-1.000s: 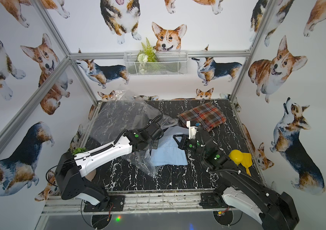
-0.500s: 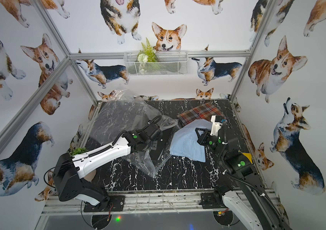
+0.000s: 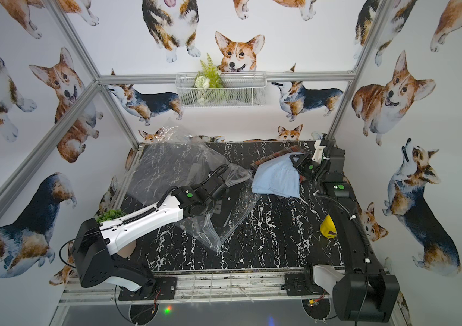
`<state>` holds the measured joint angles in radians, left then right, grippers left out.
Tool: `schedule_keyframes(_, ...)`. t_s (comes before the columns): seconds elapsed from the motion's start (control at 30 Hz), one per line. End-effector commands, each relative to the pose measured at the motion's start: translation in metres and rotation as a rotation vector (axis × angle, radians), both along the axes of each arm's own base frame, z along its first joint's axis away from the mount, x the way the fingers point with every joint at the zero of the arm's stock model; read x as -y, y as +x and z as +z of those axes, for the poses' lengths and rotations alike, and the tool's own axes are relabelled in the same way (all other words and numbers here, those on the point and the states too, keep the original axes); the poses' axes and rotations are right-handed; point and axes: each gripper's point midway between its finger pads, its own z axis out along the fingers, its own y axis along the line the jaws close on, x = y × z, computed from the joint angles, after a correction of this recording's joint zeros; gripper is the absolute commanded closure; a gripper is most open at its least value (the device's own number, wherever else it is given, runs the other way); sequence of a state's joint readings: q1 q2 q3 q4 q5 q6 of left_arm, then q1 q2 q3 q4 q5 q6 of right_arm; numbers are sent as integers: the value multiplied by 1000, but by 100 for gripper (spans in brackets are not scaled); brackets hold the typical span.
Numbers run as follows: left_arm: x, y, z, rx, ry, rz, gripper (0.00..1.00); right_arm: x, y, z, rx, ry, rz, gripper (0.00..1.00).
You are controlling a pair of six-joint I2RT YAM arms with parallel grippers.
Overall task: Take the shirt out of the vacuum bag
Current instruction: Take out the shirt from the vacuum bag, then place the shirt at the center of the board.
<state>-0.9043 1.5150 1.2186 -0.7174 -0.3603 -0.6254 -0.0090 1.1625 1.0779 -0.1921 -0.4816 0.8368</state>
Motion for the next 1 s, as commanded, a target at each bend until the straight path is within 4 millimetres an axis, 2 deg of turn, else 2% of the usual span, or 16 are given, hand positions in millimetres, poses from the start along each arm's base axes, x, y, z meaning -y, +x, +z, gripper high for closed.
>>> schedule_keyframes(0.0, 4, -1, -5, -18, -15, 5, 100, 6, 34, 36, 122, 25, -41, 100)
schedule_keyframes(0.27, 2, -2, -5, -20, 7, -10, 100, 19, 106, 54, 186, 8, -88, 100)
schedule_keyframes(0.37, -1, -3, -6, -20, 21, -16, 100, 17, 130, 41, 204, 10, -73, 100)
schedule_keyframes(0.47, -2, -4, -9, -26, 29, -20, 100, 18, 151, 8, 196, 12, -64, 100)
schedule_keyframes(0.53, -3, -5, -10, -28, 33, -21, 100, 18, 164, -26, 162, 17, -63, 100)
schedule_keyframes(0.6, -5, -6, -13, -31, 39, -23, 100, 13, 175, -73, 107, 57, -37, 100)
schedule_keyframes(0.73, -8, -9, -18, -41, 47, -24, 100, 15, 167, -155, 23, 122, -82, 100)
schedule_keyframes(0.8, -9, -11, -20, -47, 50, -27, 100, 10, 161, -191, -33, 125, -66, 100)
schedule_keyframes(0.87, -10, -12, -21, -51, 50, -29, 100, 8, 152, -219, -72, 123, -70, 100)
schedule_keyframes(0.97, -10, -14, -24, -61, 49, -33, 100, 11, 141, -245, -109, 124, -85, 100)
